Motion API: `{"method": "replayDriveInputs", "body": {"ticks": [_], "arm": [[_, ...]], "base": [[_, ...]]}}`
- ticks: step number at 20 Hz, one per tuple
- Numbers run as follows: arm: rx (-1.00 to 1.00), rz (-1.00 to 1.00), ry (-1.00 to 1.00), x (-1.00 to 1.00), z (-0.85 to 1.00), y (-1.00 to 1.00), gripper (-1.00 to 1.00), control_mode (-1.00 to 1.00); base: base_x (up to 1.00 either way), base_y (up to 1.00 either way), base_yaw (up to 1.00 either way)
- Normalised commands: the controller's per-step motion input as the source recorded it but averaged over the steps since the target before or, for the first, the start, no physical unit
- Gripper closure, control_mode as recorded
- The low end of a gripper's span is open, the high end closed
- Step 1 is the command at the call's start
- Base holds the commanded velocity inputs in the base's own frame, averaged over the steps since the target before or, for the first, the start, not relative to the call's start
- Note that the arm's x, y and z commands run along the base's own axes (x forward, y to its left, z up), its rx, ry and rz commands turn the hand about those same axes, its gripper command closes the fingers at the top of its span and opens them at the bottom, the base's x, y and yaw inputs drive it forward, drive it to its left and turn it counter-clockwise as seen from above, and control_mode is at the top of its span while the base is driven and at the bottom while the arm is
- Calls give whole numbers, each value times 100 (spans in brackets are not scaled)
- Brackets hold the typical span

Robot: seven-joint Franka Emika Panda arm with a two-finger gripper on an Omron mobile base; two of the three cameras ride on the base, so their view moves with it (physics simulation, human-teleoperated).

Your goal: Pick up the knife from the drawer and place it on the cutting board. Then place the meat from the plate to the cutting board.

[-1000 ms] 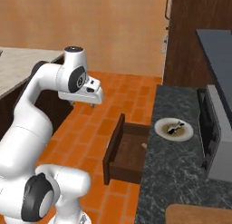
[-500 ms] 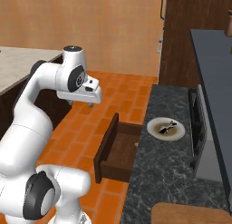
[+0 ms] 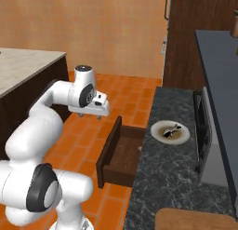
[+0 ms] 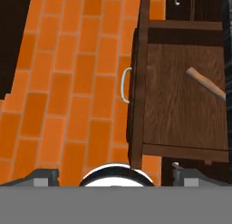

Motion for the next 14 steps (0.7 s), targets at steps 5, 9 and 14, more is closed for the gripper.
{"method": "replayDriveInputs", "body": {"ticks": [5,9,14], "arm": [[-3,3,5,34,-100,-65,-100,-100],[-8,8,8,55,-100,0,-100,-100],[-6,4,15,40,-91,0,-100,-100]], "base": [[0,0,0],[0,0,0],[0,0,0]]}}
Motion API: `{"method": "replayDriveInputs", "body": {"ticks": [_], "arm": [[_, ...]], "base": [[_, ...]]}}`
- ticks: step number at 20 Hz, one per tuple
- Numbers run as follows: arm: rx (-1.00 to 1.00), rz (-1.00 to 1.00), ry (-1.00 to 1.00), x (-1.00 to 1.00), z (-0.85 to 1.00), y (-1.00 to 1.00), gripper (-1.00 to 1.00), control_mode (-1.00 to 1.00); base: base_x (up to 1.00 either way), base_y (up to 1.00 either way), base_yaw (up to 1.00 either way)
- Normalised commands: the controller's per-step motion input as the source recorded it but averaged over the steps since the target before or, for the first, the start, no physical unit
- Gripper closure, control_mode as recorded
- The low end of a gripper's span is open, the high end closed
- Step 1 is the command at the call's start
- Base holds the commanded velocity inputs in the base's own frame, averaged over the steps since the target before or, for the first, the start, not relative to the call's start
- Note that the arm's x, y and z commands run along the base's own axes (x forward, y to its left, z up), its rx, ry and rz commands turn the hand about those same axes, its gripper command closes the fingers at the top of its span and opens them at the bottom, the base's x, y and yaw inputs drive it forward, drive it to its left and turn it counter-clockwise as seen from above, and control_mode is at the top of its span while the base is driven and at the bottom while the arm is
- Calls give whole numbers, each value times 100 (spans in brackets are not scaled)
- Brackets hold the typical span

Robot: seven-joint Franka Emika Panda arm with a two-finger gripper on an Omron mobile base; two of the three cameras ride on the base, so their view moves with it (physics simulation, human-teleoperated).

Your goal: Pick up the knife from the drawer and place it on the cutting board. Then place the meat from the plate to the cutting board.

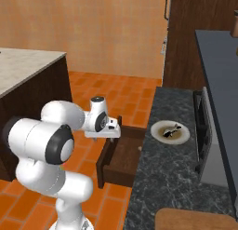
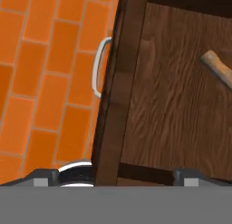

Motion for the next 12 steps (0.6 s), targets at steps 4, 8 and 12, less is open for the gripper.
{"method": "replayDriveInputs", "body": {"ticks": [4,8,12], "arm": [[0,0,14,24,-76,0,-100,-100],[0,0,9,20,-58,0,-100,-100],[0,0,3,15,-41,1,-100,-100]], "base": [[0,0,0],[0,0,0],[0,0,0]]}}
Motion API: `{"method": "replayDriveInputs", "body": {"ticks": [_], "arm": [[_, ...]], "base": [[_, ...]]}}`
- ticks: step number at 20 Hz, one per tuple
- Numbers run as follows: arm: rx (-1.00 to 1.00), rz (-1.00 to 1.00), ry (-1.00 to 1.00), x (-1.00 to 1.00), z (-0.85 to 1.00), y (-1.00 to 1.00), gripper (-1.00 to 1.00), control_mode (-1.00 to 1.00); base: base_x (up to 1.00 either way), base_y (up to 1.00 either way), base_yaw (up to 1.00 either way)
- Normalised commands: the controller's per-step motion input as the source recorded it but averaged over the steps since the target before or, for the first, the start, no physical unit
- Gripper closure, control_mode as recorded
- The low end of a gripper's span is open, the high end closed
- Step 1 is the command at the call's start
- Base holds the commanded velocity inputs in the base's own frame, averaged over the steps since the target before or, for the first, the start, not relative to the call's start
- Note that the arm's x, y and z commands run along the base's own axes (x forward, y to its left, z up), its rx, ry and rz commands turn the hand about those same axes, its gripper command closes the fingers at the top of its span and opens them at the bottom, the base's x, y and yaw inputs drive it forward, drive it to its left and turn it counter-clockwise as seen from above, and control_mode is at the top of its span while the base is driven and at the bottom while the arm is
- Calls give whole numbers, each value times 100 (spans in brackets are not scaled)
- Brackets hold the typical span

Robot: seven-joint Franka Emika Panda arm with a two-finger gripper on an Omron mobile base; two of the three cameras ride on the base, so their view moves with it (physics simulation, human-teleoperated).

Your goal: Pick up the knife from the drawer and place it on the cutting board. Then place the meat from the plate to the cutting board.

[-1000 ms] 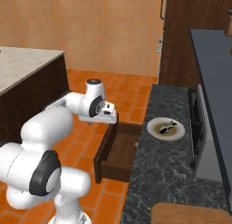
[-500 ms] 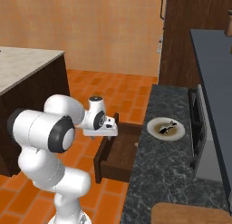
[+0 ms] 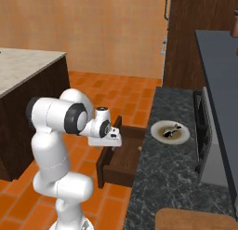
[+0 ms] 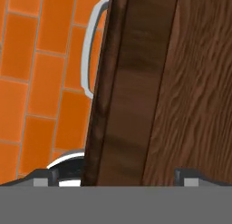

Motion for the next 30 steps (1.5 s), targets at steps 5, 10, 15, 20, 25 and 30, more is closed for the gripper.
{"method": "replayDriveInputs", "body": {"ticks": [5,10,15,20,25,30], "arm": [[0,0,1,9,-43,14,-100,-100],[0,-1,0,0,-3,80,-100,-100],[2,0,0,0,1,100,-100,-100],[7,0,-1,1,10,100,-100,-100],[7,0,-2,4,34,100,-100,-100],[2,-6,-17,3,76,98,-100,-100]], "base": [[0,0,0],[0,0,0],[0,0,0],[0,0,0],[0,0,0],[0,0,0]]}}
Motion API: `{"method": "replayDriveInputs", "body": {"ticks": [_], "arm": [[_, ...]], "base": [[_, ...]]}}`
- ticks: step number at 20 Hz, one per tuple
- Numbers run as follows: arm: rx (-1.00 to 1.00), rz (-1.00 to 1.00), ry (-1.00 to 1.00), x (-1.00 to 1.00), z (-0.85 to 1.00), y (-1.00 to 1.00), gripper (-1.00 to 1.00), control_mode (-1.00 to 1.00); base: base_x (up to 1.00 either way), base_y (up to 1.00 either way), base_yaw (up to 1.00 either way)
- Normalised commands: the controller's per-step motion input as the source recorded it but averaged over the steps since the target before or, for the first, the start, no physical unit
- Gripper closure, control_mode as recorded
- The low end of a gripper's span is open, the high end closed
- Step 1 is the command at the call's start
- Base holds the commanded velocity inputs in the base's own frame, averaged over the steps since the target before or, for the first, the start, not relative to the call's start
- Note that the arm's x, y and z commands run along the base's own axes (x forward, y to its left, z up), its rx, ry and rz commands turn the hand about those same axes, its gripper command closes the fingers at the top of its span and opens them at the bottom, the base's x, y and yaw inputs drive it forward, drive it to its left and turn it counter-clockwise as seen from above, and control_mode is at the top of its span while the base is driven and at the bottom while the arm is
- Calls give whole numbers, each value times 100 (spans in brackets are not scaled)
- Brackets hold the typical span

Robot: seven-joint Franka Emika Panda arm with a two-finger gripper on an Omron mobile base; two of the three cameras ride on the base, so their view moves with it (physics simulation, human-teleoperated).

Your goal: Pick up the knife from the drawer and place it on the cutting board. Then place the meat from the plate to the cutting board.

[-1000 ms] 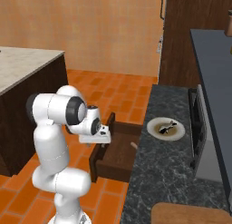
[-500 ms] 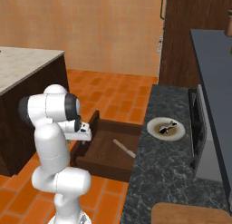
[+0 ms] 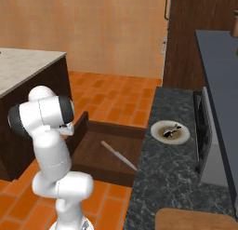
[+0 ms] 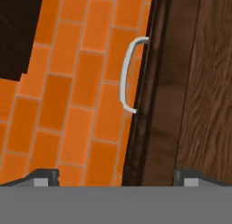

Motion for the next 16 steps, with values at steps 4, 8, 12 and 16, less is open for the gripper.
{"method": "replayDriveInputs", "body": {"ticks": [4,8,12,16], "arm": [[1,-8,-23,-8,100,3,-100,-100],[0,-9,-3,-9,100,-69,-100,-100],[0,-7,0,-21,100,-100,-100,-100],[-4,1,0,-23,63,-100,-100,-100]], "base": [[0,0,0],[0,0,0],[0,0,0],[0,0,0]]}}
